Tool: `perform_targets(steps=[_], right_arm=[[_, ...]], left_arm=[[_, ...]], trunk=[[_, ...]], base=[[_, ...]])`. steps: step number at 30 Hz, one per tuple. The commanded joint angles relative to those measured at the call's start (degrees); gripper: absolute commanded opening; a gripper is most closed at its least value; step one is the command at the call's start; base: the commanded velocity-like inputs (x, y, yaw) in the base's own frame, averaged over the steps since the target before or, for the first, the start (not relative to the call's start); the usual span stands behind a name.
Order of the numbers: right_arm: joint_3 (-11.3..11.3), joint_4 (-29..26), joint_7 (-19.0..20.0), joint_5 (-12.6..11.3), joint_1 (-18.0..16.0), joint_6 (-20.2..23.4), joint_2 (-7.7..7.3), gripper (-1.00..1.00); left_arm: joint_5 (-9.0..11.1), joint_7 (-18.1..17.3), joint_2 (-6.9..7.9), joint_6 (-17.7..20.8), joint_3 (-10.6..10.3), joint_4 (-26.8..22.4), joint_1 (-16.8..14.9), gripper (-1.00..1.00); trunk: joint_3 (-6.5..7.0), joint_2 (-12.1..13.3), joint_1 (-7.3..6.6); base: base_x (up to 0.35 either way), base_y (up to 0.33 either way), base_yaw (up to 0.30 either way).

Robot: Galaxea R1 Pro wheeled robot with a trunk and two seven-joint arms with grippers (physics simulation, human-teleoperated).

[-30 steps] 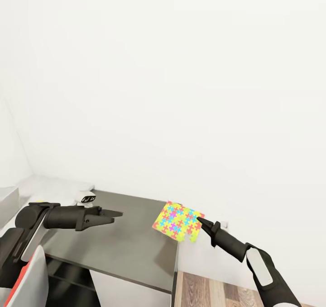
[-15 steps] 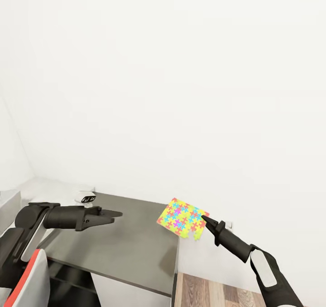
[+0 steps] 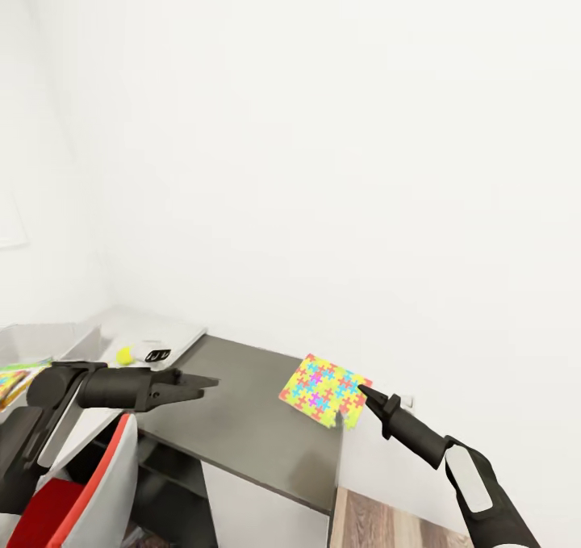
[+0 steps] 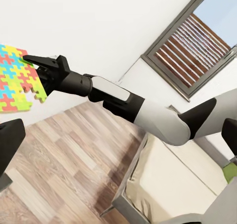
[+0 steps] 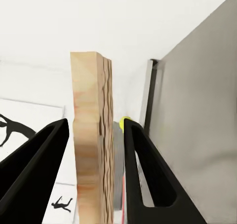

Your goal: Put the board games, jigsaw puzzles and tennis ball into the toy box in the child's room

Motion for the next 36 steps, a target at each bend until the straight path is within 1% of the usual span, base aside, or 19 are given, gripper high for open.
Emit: perform_targets(steps=[1, 9, 11, 12, 13, 15, 16, 17, 19, 20, 24, 27, 29, 32, 36], right_arm=[[-0.1, 0.0, 0.2, 0.1, 0.0, 0.3, 0.01, -1.0], [0.1, -0.4, 0.2, 0.3, -0.1, 0.3, -0.03, -1.0], [0.3, -2.2, 0.2, 0.3, 0.0, 0.4, -0.03, -1.0], [0.4, -3.5, 0.2, 0.3, 0.1, 0.5, -0.04, -1.0], [0.4, -5.8, 0.1, 0.3, 0.3, 0.6, -0.07, -1.0], [0.4, -8.2, 0.0, 0.3, 0.5, 0.7, -0.09, -1.0], [0.4, -9.1, 0.0, 0.3, 0.6, 0.8, -0.1, -1.0], [0.4, -9.3, 0.0, 0.3, 0.6, 0.9, -0.11, -1.0], [0.4, -9.8, 0.0, 0.3, 0.6, 0.9, -0.11, -1.0], [0.4, -10.0, 0.0, 0.3, 0.7, 1.0, -0.11, -1.0], [0.5, -10.2, 0.0, 0.4, 0.7, 1.0, -0.11, -1.0], [0.5, -10.2, 0.0, 0.5, 0.7, 1.0, -0.11, -1.0], [0.5, -10.3, 0.0, 0.5, 0.7, 1.0, -0.11, -1.0], [0.5, -10.3, 0.0, 0.5, 0.7, 0.9, -0.11, -1.0], [0.5, -10.3, 0.0, 0.6, 0.7, 0.9, -0.11, -1.0]], left_arm=[[0.0, -0.2, 0.04, 0.6, -0.1, 0.0, -0.1, 1.0], [0.0, -0.2, 0.1, 0.6, -0.1, 0.0, -0.1, 1.0], [0.0, -0.2, 0.25, 0.6, 0.0, 0.2, -0.1, 1.0], [0.0, -0.2, 0.55, 0.6, 0.5, 0.3, -0.1, 1.0], [0.1, -0.2, 1.41, 0.6, 1.6, 0.4, -0.1, 1.0], [0.2, -0.2, 2.92, 0.5, 3.6, 0.5, 0.0, 1.0], [0.4, -0.2, 4.29, 0.5, 5.2, 0.6, 0.0, 1.0], [0.4, -0.2, 4.76, 0.5, 5.6, 0.6, 0.1, 1.0], [0.6, -0.2, 6.47, 0.5, 6.9, 0.7, 0.3, 1.0], [0.6, -0.2, 7.1, 0.5, 7.3, 0.7, 0.5, 1.0], [0.7, -0.2, 8.82, 0.5, 9.1, 1.3, 1.1, 1.0], [0.6, -0.2, 9.28, 0.5, 11.1, 2.7, 1.2, 1.0], [0.6, -0.2, 9.38, 0.4, 12.0, 3.3, 1.2, 1.0], [0.6, -0.2, 9.44, 0.4, 12.6, 3.8, 1.2, 1.0], [0.5, -0.2, 9.44, 0.3, 12.8, 3.9, 1.2, 1.0]], trunk=[[0.15, 0.4, -0.23], [1.81, 3.6, -1.99], [2.2, 4.4, -2.43], [2.38, 4.8, -2.65], [2.57, 5.2, -2.87], [2.93, 6.0, -3.31], [3.11, 6.4, -3.53], [3.29, 6.8, -3.75], [3.65, 7.6, -4.18], [3.83, 8.0, -4.4], [4.55, 9.6, -5.28], [5.09, 10.8, -5.94], [5.45, 11.6, -6.38], [5.98, 12.8, -7.04], [6.7, 14.4, -7.92]], base=[[-0.048, 0.0, 0.273], [-0.01, 0.0, 0.275], [-0.001, 0.0, 0.281], [0.0, 0.0, 0.283], [0.0, 0.0, 0.285], [0.0, 0.0, 0.286], [0.0, 0.0, 0.286], [0.0, 0.0, 0.286], [0.0, 0.0, 0.286], [0.0, 0.0, 0.286], [0.0, 0.0, 0.287], [0.0, 0.0, 0.287], [0.0, 0.0, 0.287], [0.0, 0.0, 0.287], [0.0, 0.0, 0.287]])
